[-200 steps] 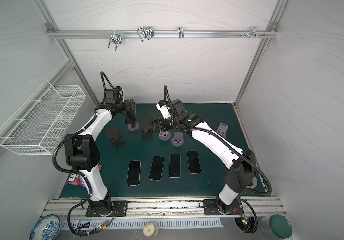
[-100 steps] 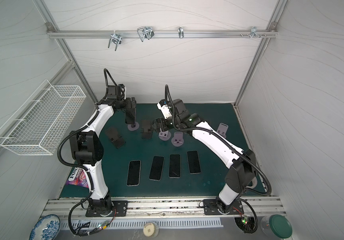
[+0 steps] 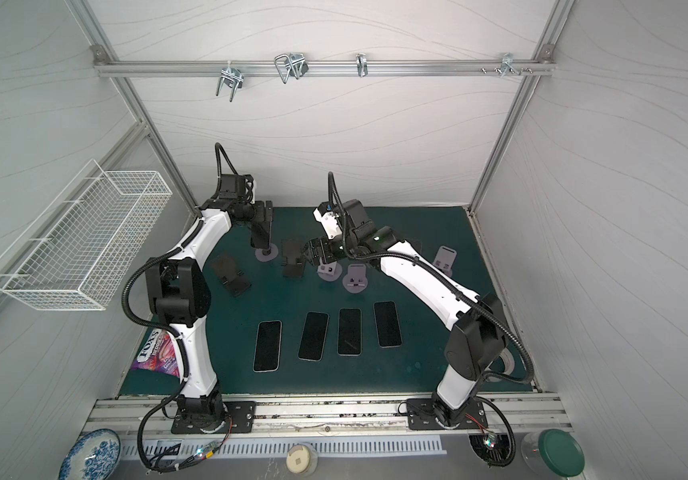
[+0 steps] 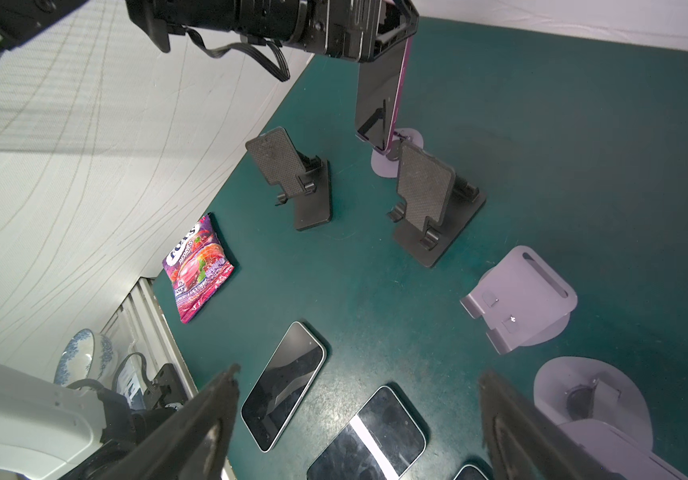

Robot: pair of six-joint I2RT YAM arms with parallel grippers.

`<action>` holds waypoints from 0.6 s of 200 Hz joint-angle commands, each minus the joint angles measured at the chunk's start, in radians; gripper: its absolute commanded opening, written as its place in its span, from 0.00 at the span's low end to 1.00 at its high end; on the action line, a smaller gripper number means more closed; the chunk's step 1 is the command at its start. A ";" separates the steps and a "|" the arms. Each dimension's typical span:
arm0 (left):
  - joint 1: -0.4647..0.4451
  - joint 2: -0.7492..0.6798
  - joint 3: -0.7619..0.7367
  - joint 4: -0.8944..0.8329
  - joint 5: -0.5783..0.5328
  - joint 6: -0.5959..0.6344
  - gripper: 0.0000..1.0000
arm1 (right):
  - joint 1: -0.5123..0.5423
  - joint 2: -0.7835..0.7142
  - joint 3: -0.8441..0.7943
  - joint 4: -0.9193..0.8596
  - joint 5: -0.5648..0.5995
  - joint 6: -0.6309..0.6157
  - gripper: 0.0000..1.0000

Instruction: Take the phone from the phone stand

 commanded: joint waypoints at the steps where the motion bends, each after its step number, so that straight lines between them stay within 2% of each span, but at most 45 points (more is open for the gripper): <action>1: 0.001 0.029 0.065 -0.003 -0.005 0.027 0.99 | -0.006 0.013 0.012 -0.010 -0.023 0.007 0.91; 49: 0.001 0.044 0.071 -0.003 -0.005 0.049 0.99 | -0.007 0.029 0.021 -0.009 -0.021 0.016 0.90; 120: 0.001 0.055 0.067 0.001 0.002 0.062 0.92 | -0.012 0.080 0.079 -0.018 -0.033 0.039 0.89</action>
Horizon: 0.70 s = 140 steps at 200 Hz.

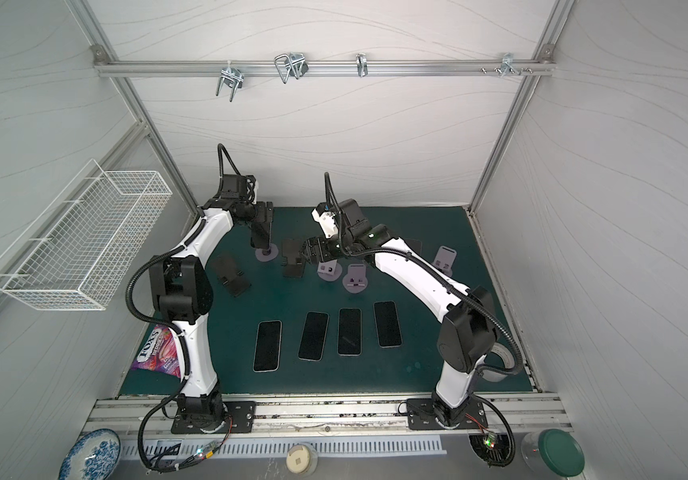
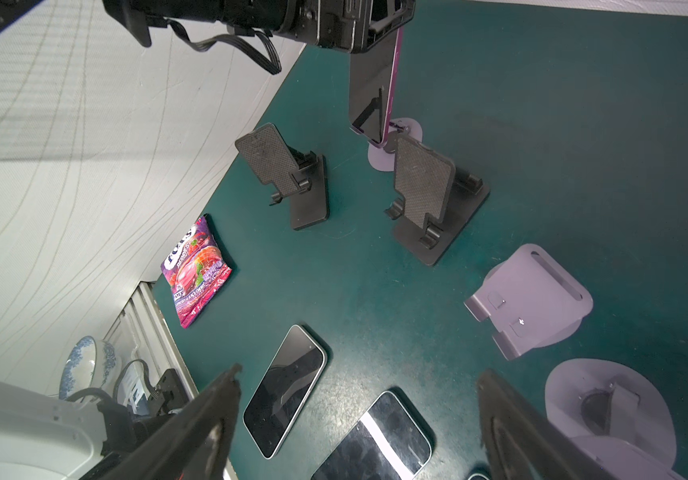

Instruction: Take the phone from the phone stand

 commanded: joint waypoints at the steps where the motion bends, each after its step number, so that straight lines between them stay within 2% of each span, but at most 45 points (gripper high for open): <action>1: 0.001 0.021 0.041 0.007 0.002 0.026 0.92 | -0.007 0.014 0.030 -0.011 -0.022 0.012 0.89; 140: 0.001 0.045 0.030 0.008 0.021 0.048 0.90 | -0.024 0.020 0.001 -0.014 -0.030 0.028 0.89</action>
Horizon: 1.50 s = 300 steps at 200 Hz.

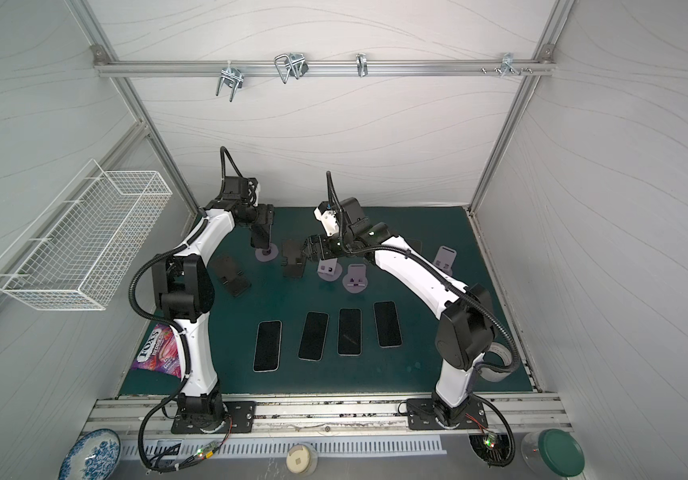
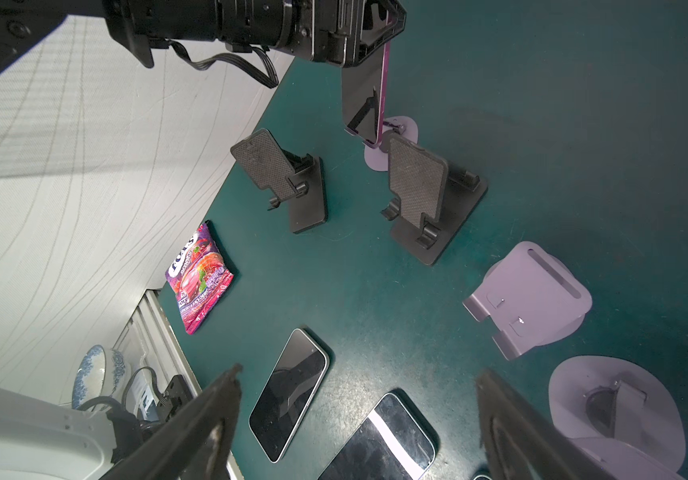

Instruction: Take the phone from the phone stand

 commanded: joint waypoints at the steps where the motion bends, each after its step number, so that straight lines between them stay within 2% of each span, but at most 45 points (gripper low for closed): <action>1: 0.001 0.022 0.030 0.008 0.015 0.028 0.90 | -0.007 0.013 -0.002 -0.011 -0.014 0.003 0.89; 87: 0.001 0.037 0.031 0.021 0.038 0.013 0.88 | -0.009 0.015 0.007 -0.011 -0.025 0.010 0.88; 169: 0.001 0.018 0.033 0.026 0.030 0.005 0.72 | -0.009 0.001 0.033 -0.036 -0.017 0.008 0.87; 300: -0.001 -0.082 -0.021 0.071 0.000 -0.045 0.66 | -0.008 -0.075 0.001 -0.047 -0.001 0.010 0.86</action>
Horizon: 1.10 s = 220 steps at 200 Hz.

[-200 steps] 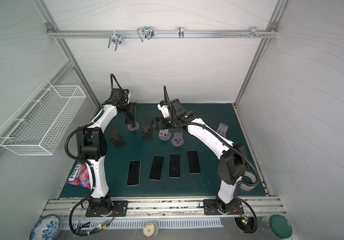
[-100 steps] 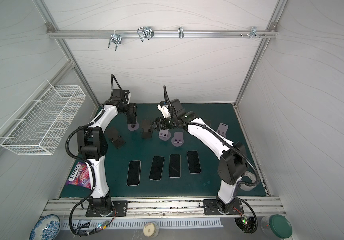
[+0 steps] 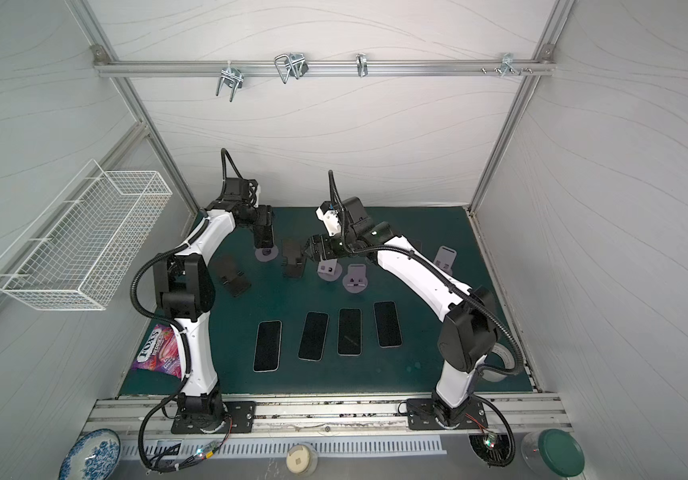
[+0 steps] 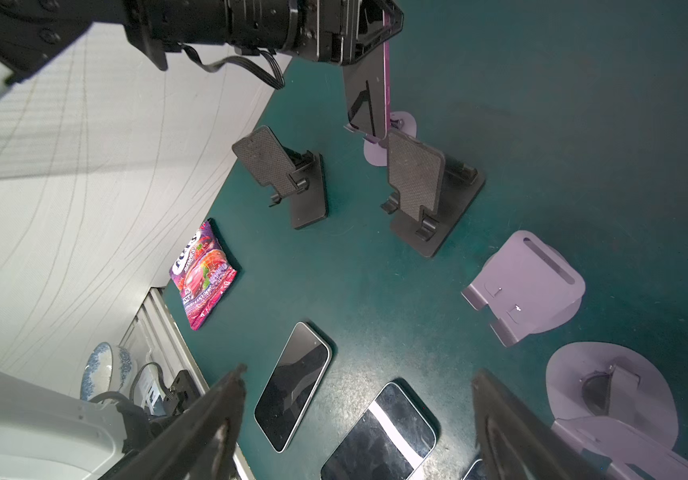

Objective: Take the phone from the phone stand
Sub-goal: 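Close the left gripper on the pink-framed phone and lift it while the right arm shifts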

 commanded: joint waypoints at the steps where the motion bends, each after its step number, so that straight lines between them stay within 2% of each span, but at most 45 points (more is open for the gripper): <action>1: 0.000 -0.081 -0.007 0.064 -0.013 -0.008 0.66 | -0.005 -0.046 0.000 -0.017 0.002 0.002 0.86; 125: -0.016 -0.254 -0.069 0.045 -0.030 -0.057 0.61 | 0.004 -0.154 -0.036 -0.017 0.020 0.043 0.83; 175: -0.055 -0.394 -0.224 0.030 -0.063 -0.105 0.60 | 0.039 -0.221 -0.053 -0.062 0.025 0.068 0.82; 220: -0.103 -0.528 -0.333 0.012 -0.075 -0.136 0.60 | 0.095 -0.325 -0.129 -0.069 0.076 0.095 0.81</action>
